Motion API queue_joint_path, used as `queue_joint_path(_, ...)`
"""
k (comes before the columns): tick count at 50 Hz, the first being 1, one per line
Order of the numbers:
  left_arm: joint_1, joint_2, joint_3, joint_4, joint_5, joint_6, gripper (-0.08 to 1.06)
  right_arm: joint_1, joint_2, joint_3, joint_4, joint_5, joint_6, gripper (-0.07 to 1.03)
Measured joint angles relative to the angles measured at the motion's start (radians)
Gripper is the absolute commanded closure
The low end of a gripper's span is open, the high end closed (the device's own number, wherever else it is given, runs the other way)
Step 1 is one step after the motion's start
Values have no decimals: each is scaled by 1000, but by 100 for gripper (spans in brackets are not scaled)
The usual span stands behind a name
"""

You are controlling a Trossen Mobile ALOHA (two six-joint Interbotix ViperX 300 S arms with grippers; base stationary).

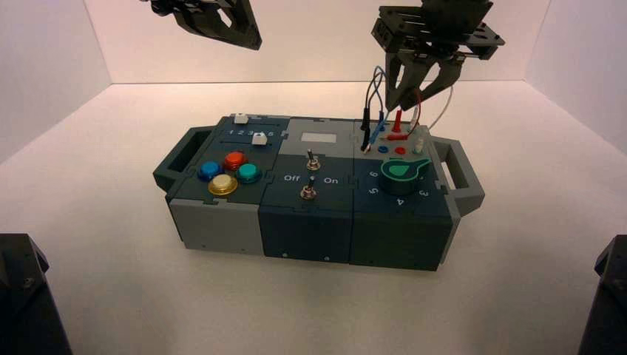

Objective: Pull the red wire.

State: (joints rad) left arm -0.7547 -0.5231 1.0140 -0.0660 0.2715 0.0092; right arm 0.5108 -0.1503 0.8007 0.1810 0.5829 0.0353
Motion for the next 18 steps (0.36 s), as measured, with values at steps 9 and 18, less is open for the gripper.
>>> queue_joint_path(9,-2,-2,0,0,3,0,100,2,-55,-5,5,103,26,63)
queue_joint_path(18,-2,-2,-3,0,6,0,100,0,-89,20,6,132,38,63)
